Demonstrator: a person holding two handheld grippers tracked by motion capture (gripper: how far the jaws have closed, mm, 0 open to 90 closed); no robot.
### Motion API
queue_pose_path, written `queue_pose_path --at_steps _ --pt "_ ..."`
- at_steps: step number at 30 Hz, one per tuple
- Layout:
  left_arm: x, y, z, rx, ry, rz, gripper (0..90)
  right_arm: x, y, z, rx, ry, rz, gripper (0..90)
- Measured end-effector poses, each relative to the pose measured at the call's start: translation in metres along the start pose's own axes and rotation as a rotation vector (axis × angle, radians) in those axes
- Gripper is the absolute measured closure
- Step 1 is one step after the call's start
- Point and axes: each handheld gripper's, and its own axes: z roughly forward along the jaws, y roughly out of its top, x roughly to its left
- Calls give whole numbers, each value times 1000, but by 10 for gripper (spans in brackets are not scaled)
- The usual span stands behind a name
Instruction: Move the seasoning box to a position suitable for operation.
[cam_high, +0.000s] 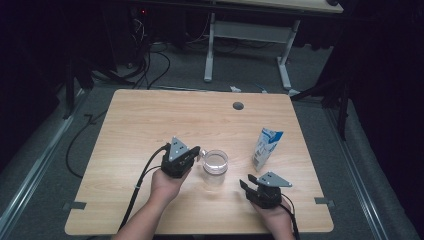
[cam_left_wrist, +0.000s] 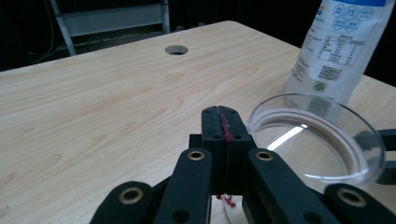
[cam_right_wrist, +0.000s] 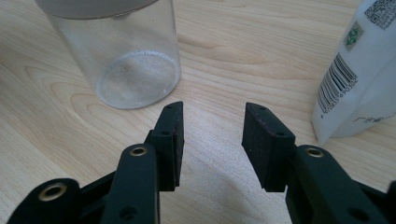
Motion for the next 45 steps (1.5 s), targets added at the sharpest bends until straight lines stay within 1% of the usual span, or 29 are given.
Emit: queue_pose_path --at_steps 4,8,13,18,24,28,45 --pt "-1 4 4 -3 7 15 899 -1 0 0 -2 0 1 592" --pt "-4 5 7 -1 5 26 899 -2 0 0 -2 -1 3 594" --pt "-7 6 12 7 1 30 899 -2 0 0 -4 2 4 595" --pt "-7 7 16 14 0 33 900 -2 1 -1 -4 3 2 597" --pt "-9 6 17 20 -3 43 900 -2 1 -1 -7 5 2 606" --pt "-10 6 16 15 -3 49 899 -2 1 -1 -8 5 -2 606" --pt "-8 4 15 12 2 56 900 -2 1 -1 -10 7 2 612"
